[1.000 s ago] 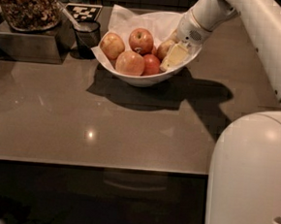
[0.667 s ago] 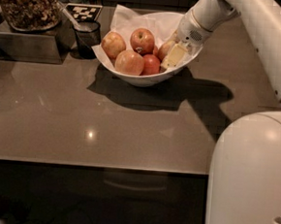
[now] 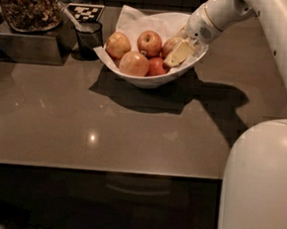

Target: Pick apple from white bowl

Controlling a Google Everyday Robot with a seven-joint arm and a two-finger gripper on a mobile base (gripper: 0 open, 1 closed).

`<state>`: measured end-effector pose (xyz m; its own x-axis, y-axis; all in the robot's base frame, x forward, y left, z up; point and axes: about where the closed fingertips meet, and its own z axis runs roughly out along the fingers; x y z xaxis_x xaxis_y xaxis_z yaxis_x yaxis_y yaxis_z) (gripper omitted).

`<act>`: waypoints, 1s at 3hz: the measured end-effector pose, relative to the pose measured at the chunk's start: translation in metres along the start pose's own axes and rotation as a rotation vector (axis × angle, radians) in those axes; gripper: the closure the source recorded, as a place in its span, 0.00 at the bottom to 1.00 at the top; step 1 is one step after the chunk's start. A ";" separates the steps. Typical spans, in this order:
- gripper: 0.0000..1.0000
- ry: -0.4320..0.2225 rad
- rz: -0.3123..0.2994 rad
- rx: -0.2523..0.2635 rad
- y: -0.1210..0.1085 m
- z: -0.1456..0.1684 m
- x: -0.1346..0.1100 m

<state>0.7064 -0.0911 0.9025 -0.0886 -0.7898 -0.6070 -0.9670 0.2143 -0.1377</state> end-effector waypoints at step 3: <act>1.00 -0.474 0.026 -0.086 0.044 -0.115 -0.058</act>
Offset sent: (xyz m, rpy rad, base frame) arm -0.0836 -0.0270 0.1603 0.6015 -0.0493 0.1310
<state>0.6416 -0.1019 1.0216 -0.0135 -0.4319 -0.9018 -0.9840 0.1661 -0.0649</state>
